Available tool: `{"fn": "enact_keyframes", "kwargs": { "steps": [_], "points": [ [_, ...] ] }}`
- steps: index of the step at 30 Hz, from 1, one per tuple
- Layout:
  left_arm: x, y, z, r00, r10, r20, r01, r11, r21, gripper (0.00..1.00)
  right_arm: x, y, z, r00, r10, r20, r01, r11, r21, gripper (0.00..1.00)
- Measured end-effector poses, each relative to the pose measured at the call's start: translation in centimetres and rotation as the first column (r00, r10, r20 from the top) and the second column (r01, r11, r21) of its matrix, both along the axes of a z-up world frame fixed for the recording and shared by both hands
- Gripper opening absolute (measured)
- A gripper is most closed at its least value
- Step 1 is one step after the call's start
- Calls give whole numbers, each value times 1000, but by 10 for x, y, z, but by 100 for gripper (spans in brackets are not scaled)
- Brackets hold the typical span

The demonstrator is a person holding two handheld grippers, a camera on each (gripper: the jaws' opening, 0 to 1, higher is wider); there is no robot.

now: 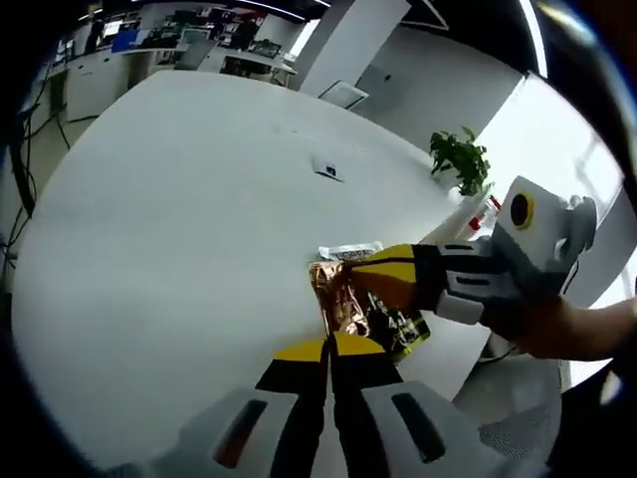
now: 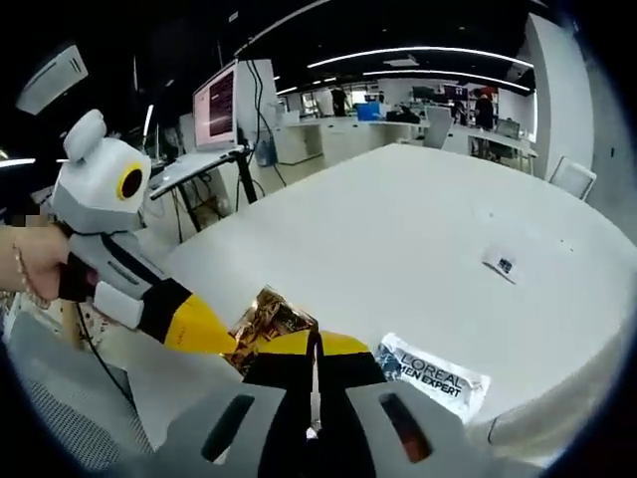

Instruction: Arrange the skincare products in the storage area until every visible bottle or jar stands upright without overlapping.

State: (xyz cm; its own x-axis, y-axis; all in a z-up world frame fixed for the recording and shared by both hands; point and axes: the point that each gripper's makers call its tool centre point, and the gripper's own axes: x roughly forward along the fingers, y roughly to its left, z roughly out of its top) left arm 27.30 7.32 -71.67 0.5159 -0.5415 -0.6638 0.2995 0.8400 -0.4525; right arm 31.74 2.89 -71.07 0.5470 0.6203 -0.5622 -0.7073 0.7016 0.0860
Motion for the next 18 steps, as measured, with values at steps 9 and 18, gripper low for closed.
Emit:
{"fn": "enact_keyframes", "kwargs": {
  "steps": [9,18],
  "points": [
    [19,0,-20,1000,8,-27,-8,1000,12,0,17,0,-14,1000,-17,-13,16,999,-42,1],
    [27,3,-30,999,13,-47,-12,1000,23,0,25,1,-30,999,-28,-28,26,997,-67,1]
  ]
}}
